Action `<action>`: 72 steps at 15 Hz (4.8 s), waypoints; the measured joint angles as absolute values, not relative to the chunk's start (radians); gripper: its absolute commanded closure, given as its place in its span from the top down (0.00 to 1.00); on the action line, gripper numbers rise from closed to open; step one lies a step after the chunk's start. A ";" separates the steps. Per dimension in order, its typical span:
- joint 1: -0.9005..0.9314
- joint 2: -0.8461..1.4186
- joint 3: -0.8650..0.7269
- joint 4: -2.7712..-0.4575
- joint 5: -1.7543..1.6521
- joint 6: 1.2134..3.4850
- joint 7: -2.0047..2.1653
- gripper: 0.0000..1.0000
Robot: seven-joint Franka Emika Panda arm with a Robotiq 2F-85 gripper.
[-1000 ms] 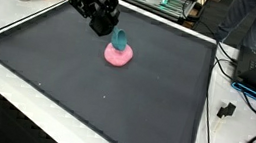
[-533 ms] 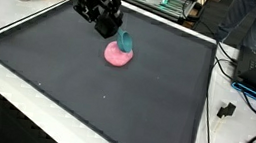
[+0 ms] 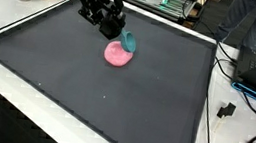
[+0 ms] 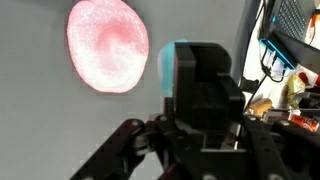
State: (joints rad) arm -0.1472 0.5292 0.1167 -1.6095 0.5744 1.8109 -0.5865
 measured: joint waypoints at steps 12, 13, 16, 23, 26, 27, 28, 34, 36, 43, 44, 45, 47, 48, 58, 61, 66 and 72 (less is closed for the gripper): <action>-0.162 0.563 0.117 -1.615 0.633 1.792 -0.630 0.25; -0.163 0.566 0.117 -1.616 0.637 1.792 -0.633 0.25; -0.165 0.572 0.116 -1.620 0.642 1.792 -0.635 0.25; -0.165 0.573 0.115 -1.627 0.642 1.792 -0.634 0.25; -0.165 0.573 0.115 -1.627 0.642 1.792 -0.630 0.25; -0.165 0.572 0.115 -1.627 0.642 1.792 -0.629 0.25; -0.165 0.572 0.115 -1.627 0.642 1.792 -0.627 0.25; -0.163 0.555 0.111 -1.626 0.637 1.792 -0.601 0.25; -0.160 0.541 0.107 -1.626 0.631 1.792 -0.581 0.25; -0.131 0.468 0.098 -1.626 0.538 1.795 -0.464 0.25; -0.124 0.455 0.097 -1.626 0.514 1.798 -0.439 0.25; -0.116 0.443 0.095 -1.626 0.490 1.803 -0.413 0.25; -0.098 0.420 0.093 -1.626 0.440 1.817 -0.360 0.25; -0.088 0.409 0.091 -1.626 0.416 1.823 -0.335 0.25; 0.014 0.312 0.082 -1.628 0.175 1.869 -0.091 0.25; 0.038 0.291 0.081 -1.629 0.118 1.871 -0.040 0.25; 0.068 0.267 0.081 -1.631 0.040 1.871 0.040 0.25; 0.087 0.248 0.081 -1.637 -0.008 1.871 0.100 0.50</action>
